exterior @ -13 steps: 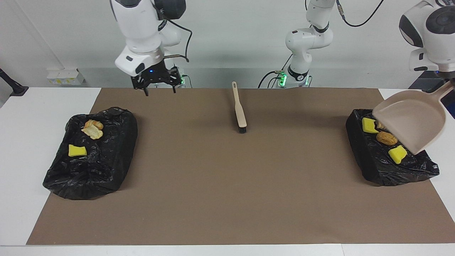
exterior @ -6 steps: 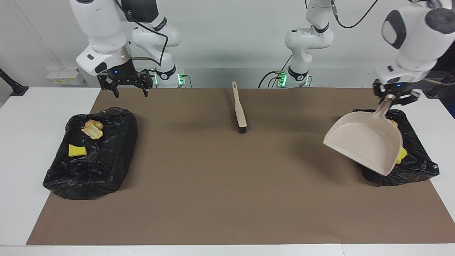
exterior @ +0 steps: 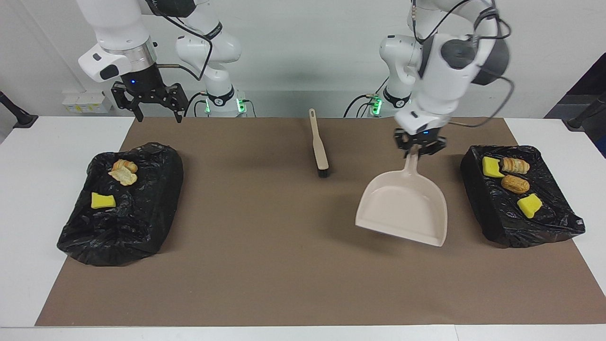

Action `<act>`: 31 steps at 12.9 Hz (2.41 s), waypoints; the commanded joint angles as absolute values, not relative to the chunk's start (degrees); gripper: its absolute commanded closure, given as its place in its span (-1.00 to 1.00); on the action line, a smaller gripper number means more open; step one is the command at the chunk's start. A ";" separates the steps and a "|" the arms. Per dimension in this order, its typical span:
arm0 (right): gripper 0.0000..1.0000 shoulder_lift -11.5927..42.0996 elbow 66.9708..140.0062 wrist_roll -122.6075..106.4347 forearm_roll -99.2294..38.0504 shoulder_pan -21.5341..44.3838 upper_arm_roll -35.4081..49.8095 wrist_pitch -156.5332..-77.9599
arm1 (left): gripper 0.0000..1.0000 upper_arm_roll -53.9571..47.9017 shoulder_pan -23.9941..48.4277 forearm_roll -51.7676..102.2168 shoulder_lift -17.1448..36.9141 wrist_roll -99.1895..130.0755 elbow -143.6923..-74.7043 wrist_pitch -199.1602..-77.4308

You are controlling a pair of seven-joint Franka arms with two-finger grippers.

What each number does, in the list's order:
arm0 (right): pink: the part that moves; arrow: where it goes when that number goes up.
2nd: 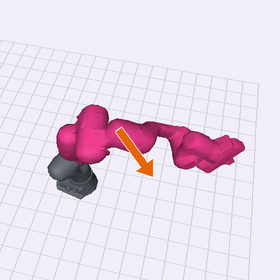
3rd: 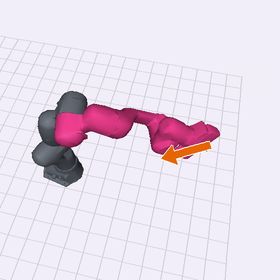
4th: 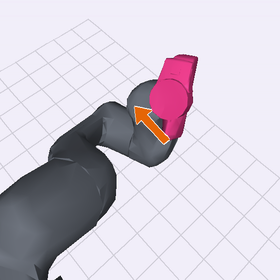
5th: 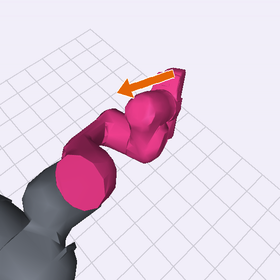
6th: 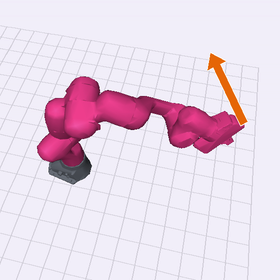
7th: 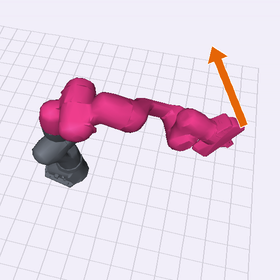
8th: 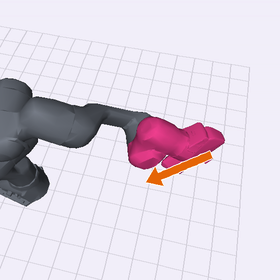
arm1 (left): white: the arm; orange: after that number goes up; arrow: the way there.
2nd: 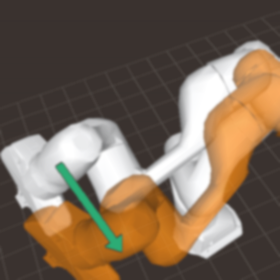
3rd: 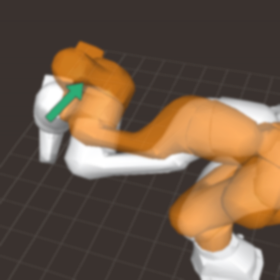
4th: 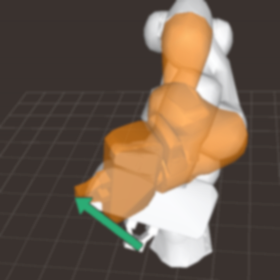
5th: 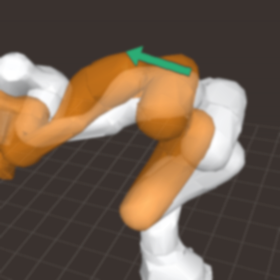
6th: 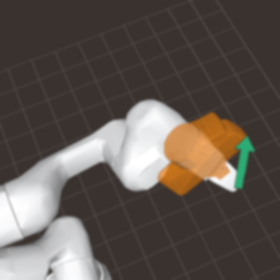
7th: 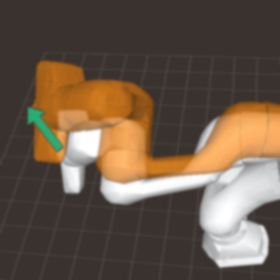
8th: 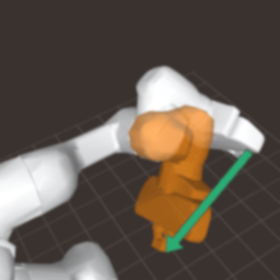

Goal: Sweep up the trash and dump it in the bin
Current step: 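Bring the dustpan back to the table center with the left gripper, then set down the dustpan and withdraw the left gripper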

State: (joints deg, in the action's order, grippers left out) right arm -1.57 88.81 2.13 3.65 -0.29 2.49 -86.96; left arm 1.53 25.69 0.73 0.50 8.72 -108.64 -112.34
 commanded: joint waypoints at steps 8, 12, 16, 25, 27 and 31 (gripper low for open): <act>-1.00 -4.84 93.78 2.46 -1.23 -3.34 2.90 -87.98 | 1.00 2.64 40.95 4.57 13.71 35.33 -110.39 -136.49; -1.00 -4.75 93.69 2.55 -1.23 -3.34 2.99 -87.98 | 1.00 2.64 42.71 4.57 13.80 34.80 -112.67 -135.97; -1.00 -4.75 93.69 2.55 -1.23 -3.43 2.99 -88.07 | 1.00 2.72 45.08 4.66 17.30 36.12 -112.32 -137.02; -1.00 -4.75 93.69 2.55 -1.23 -3.43 2.99 -88.07 | -1.00 3.60 38.60 4.22 11.01 35.43 -111.09 -127.91; -1.00 -4.75 93.69 2.55 -1.23 -3.43 2.99 -88.07 | -1.00 3.60 34.03 3.87 7.58 31.31 -111.70 -121.58; -1.00 -4.75 93.69 2.55 -1.23 -3.43 2.99 -88.07 | -1.00 3.52 25.86 3.87 -0.85 20.95 -115.73 -114.18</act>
